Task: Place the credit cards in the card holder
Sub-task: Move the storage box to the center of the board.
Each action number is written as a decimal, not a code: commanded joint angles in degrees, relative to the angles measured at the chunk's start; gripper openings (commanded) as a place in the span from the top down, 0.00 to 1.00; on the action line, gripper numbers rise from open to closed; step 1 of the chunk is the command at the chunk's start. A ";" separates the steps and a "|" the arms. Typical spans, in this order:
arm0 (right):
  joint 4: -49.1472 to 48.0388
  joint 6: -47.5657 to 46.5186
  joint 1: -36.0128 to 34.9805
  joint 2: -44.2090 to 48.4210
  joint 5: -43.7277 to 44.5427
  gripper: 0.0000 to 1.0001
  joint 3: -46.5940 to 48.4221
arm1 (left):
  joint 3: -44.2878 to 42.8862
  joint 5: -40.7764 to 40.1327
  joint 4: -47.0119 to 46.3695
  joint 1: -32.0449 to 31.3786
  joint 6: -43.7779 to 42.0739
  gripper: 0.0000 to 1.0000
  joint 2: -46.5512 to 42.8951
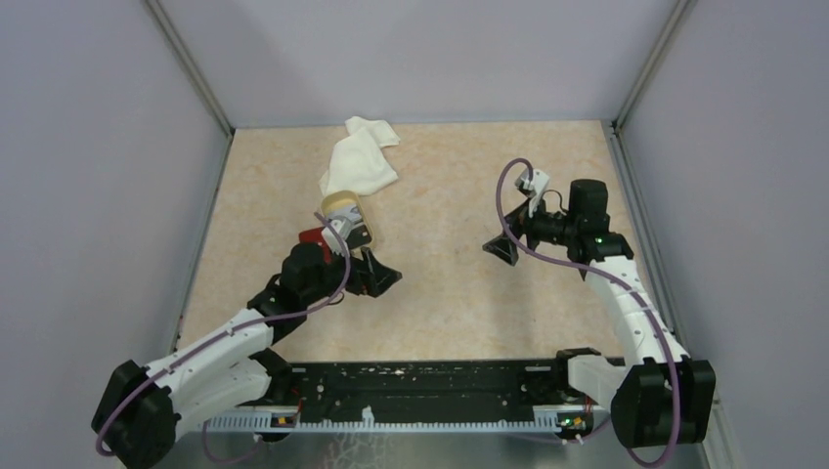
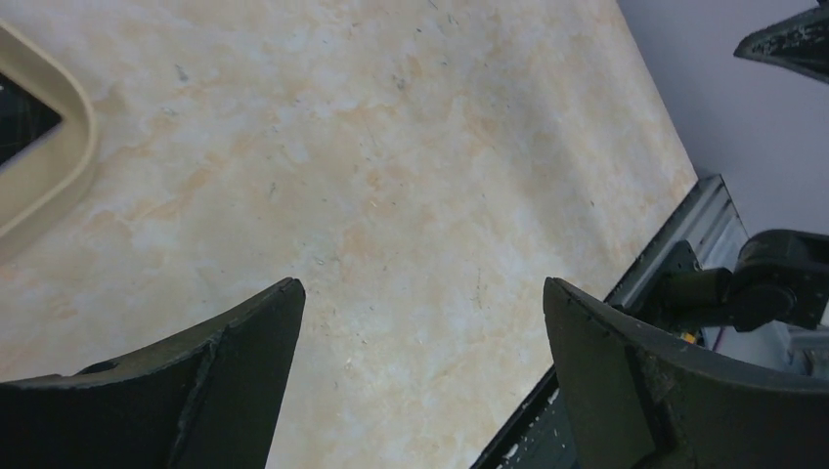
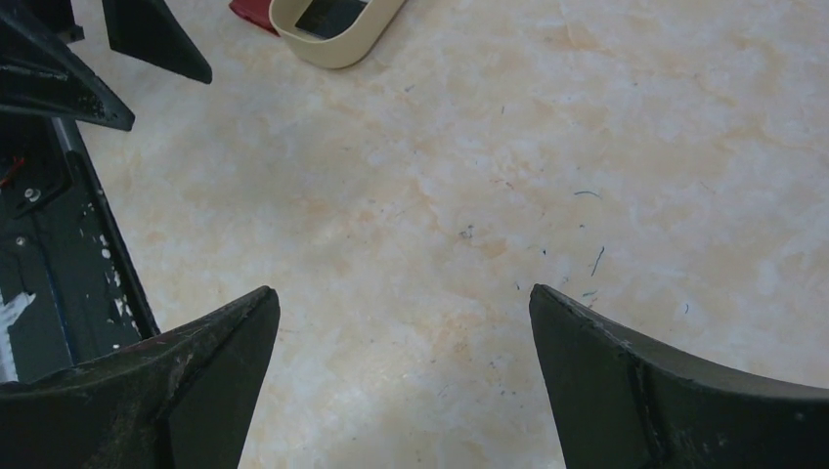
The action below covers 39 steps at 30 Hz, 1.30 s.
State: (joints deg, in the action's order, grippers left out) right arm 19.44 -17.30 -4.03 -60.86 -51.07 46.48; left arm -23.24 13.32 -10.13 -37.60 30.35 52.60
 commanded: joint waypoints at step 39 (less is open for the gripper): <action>1.88 -9.85 -0.45 1.57 1.95 0.02 -0.15 | -2.59 -40.68 17.18 -0.10 6.23 0.07 -3.48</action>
State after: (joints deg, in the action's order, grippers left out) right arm 23.38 -26.46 -4.03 -60.47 -47.35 46.39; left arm -21.85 -17.34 1.13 -37.63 35.64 46.50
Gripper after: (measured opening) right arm 0.985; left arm 0.961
